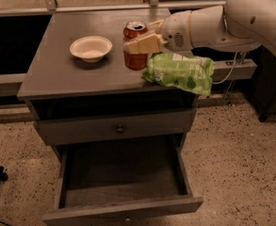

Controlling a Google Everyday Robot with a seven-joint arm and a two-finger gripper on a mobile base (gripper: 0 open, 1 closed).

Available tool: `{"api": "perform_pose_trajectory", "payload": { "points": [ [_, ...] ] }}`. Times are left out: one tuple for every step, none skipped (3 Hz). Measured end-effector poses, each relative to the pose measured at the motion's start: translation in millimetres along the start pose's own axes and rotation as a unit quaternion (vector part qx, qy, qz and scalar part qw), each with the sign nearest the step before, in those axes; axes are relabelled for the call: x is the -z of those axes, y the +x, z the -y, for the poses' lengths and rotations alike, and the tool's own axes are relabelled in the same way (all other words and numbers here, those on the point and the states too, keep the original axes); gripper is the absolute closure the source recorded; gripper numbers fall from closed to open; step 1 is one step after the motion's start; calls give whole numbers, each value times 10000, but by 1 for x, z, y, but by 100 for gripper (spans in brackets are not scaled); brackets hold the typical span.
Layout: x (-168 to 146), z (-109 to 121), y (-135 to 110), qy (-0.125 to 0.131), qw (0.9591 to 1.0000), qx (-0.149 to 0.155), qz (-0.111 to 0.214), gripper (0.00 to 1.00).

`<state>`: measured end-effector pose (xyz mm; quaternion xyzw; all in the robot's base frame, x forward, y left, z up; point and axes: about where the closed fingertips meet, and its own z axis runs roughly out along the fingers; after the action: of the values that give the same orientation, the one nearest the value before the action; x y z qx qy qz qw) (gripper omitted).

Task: Pick coke can from middle drawer and place on counter

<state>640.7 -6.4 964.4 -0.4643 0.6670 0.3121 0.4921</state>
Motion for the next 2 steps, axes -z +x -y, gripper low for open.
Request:
{"api": "perform_pose_trajectory", "payload": {
  "points": [
    [-24,24,17,-204,9992,-201,-273,100],
    [-42,42,24,-350,9990,-80,-254,100]
  ]
}}
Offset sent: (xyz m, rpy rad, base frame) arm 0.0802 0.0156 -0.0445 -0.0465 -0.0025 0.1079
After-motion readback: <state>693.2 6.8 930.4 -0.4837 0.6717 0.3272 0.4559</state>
